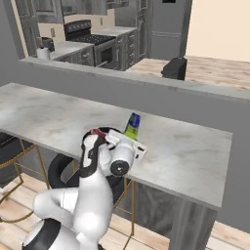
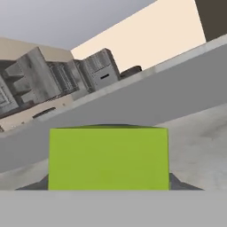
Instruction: Retrieve the tupperware and aluminum foil from the cabinet and place them on the dining counter near the plate with steaks to prepare for storing leftovers.
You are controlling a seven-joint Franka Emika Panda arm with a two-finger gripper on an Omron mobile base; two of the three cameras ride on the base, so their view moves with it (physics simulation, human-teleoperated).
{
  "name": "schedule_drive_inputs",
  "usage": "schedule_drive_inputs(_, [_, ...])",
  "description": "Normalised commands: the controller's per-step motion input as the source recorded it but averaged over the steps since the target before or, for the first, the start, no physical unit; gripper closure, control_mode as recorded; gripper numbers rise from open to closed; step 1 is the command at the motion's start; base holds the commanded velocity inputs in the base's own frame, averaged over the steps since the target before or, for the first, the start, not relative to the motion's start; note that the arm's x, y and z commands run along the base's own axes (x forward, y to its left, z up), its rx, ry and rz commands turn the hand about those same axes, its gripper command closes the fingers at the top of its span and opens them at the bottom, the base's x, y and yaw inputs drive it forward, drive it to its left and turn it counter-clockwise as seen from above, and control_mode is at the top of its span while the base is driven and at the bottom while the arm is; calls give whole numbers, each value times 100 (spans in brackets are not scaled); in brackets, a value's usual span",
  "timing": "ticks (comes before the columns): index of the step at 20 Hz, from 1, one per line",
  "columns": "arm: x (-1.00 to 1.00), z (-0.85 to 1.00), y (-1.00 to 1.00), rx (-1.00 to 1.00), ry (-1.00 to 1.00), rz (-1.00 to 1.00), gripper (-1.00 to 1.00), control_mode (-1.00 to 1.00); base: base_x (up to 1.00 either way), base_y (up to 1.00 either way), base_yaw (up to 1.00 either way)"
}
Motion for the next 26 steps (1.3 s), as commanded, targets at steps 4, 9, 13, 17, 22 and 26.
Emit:
schedule_drive_inputs(4, [55,-91,-4,-5,-7,-2,100,-100,0,0,0])
schedule_drive_inputs(9, [44,-96,0,-12,0,-5,100,-100,0,0,0])
schedule_drive_inputs(13, [11,-17,-2,-8,5,-7,-100,-100,0,0,0])
schedule_drive_inputs(17, [0,80,-4,-1,8,-10,-100,-100,0,0,0])
schedule_drive_inputs(22, [0,100,0,0,3,-11,-100,-100,0,0,0])
schedule_drive_inputs(26, [-7,100,0,-3,13,-10,-100,-100,0,0,0])
